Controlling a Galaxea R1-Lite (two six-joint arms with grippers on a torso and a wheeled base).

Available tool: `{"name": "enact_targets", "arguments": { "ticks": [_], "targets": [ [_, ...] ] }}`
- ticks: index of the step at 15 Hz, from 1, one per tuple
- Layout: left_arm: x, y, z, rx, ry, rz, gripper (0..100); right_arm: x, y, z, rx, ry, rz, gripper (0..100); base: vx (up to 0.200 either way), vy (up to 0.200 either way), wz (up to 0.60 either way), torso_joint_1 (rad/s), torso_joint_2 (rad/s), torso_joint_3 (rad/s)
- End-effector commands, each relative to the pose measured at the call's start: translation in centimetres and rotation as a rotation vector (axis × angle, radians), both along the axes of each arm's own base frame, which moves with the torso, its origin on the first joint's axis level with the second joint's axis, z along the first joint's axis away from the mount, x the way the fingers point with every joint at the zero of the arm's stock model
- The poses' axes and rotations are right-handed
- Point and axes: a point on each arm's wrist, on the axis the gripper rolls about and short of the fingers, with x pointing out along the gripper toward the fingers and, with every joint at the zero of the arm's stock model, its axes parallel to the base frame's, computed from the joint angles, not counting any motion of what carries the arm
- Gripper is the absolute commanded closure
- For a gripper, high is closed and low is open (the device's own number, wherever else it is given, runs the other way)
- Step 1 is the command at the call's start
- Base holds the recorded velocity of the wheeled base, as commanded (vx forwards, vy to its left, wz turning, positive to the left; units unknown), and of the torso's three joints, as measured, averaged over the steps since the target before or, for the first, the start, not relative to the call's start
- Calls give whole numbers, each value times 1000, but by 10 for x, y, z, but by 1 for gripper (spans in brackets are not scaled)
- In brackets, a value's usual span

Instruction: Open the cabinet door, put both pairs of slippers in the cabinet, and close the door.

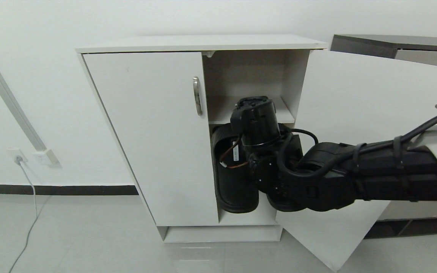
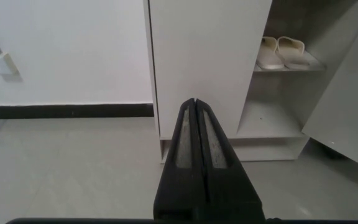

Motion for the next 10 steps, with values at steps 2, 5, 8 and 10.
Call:
{"name": "enact_targets", "arguments": {
  "ticks": [2, 5, 8, 10],
  "targets": [
    [0, 0, 0, -1, -1, 1, 100, 15, 4, -8, -7, -6, -23, 100, 0, 0, 0, 0, 0, 0],
    [0, 0, 0, -1, -1, 1, 100, 14, 3, -5, -12, -10, -23, 100, 67, 0, 0, 1, 1, 1],
    [0, 0, 0, -1, 0, 1, 100, 14, 1, -1, -5, -17, -24, 100, 200, 0, 0, 1, 4, -1],
    [0, 0, 0, -1, 0, 1, 100, 12, -1, 4, 2, -24, -24, 100, 200, 0, 0, 2, 5, 2]
  ]
}}
